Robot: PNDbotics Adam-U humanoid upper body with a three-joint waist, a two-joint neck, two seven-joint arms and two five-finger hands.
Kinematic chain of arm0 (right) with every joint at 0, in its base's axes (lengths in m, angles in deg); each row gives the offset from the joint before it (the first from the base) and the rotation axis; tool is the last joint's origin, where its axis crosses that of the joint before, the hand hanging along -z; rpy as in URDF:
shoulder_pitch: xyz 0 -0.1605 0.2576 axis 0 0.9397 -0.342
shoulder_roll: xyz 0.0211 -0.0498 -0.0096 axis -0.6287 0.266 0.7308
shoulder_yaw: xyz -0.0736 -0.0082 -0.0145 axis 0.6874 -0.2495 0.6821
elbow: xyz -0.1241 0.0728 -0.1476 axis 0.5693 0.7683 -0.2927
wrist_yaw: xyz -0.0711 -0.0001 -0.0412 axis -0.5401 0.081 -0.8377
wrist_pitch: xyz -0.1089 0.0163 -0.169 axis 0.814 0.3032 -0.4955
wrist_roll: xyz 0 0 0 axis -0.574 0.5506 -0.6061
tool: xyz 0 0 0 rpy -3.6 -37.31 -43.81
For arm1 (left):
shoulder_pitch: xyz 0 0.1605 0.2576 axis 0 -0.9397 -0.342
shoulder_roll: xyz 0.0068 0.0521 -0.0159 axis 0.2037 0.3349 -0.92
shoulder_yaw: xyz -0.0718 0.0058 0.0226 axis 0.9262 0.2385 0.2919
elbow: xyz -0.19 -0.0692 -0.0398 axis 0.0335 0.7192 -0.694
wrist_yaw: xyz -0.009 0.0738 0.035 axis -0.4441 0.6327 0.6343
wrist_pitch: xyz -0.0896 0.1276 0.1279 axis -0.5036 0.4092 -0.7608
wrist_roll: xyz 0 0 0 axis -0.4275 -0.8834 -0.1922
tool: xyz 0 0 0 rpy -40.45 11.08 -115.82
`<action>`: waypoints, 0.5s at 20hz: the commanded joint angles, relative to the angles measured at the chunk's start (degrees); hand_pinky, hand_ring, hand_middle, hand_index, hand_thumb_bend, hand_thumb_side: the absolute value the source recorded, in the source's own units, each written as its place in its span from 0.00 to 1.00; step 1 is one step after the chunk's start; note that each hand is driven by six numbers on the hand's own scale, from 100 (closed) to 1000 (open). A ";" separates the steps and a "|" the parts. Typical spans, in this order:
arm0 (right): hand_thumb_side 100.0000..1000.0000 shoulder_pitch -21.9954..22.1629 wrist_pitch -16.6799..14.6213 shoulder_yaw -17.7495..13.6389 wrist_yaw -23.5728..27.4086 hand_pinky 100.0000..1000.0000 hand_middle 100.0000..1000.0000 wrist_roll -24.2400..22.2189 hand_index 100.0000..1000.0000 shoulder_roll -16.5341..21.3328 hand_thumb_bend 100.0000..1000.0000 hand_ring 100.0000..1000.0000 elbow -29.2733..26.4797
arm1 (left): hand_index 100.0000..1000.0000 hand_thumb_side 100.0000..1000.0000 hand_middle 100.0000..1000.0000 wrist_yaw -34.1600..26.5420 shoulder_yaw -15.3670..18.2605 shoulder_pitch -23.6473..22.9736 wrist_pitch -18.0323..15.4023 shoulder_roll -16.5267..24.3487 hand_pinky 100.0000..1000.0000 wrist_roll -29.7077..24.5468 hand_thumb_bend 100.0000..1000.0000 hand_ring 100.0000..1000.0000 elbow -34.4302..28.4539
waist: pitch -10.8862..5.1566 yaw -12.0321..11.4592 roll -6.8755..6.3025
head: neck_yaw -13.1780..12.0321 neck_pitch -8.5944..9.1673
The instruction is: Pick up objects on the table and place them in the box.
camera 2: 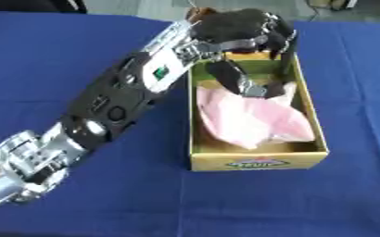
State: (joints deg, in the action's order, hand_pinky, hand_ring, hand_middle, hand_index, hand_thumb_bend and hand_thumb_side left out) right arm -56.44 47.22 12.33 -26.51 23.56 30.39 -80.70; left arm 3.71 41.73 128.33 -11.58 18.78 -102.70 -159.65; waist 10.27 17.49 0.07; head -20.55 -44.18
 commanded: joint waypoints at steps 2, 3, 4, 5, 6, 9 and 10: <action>0.69 -0.63 -0.07 -0.54 0.01 0.42 0.78 0.06 0.92 1.00 0.55 0.55 -0.89 | 0.84 0.67 0.88 4.20 0.44 0.40 -1.79 0.00 0.69 -0.90 0.17 0.82 1.16 | -0.66 -0.12 0.37 | -0.03 0.07; 0.69 -0.62 -0.07 -0.54 0.00 0.42 0.78 0.07 0.92 1.00 0.55 0.55 -0.88 | 0.84 0.68 0.87 4.76 0.53 0.31 -1.98 -0.04 0.69 -0.81 0.17 0.80 1.42 | -0.64 -0.16 0.39 | -0.04 0.07; 0.69 -0.60 -0.07 -0.55 0.00 0.42 0.78 0.07 0.92 1.01 0.55 0.55 -0.86 | 0.85 0.68 0.89 5.30 0.56 0.24 -2.15 -0.02 0.73 -0.77 0.16 0.84 1.62 | -0.63 -0.19 0.40 | -0.05 0.07; 0.69 -0.59 -0.08 -0.55 -0.01 0.42 0.78 0.08 0.92 1.01 0.55 0.55 -0.84 | 0.85 0.68 0.89 5.82 0.60 0.17 -2.28 -0.02 0.73 -0.71 0.16 0.84 1.72 | -0.62 -0.21 0.42 | -0.07 0.07; 0.69 -0.58 -0.08 -0.55 -0.01 0.42 0.78 0.09 0.92 1.02 0.55 0.55 -0.83 | 0.85 0.69 0.90 6.24 0.61 0.10 -2.36 -0.03 0.75 -0.69 0.15 0.86 1.84 | -0.61 -0.24 0.44 | -0.09 0.07; 0.69 -0.56 -0.10 -0.55 -0.01 0.42 0.78 0.08 0.92 1.02 0.55 0.55 -0.80 | 0.86 0.69 0.91 7.14 0.66 -0.08 -2.60 -0.11 0.77 -0.75 0.14 0.87 2.09 | -0.62 -0.30 0.48 | -0.14 0.07; 0.69 -0.55 -0.10 -0.56 -0.01 0.42 0.78 0.08 0.92 1.03 0.55 0.55 -0.80 | 0.86 0.70 0.91 7.35 0.67 -0.12 -2.65 -0.10 0.78 -0.82 0.14 0.88 2.18 | -0.63 -0.32 0.49 | -0.13 0.07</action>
State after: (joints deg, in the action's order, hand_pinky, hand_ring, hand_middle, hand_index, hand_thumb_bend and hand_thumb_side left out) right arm -56.44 47.22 12.31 -26.53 23.59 30.39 -80.70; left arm 10.62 41.78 127.41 -13.99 18.72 -103.48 -156.96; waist 10.30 17.17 0.24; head -20.55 -44.18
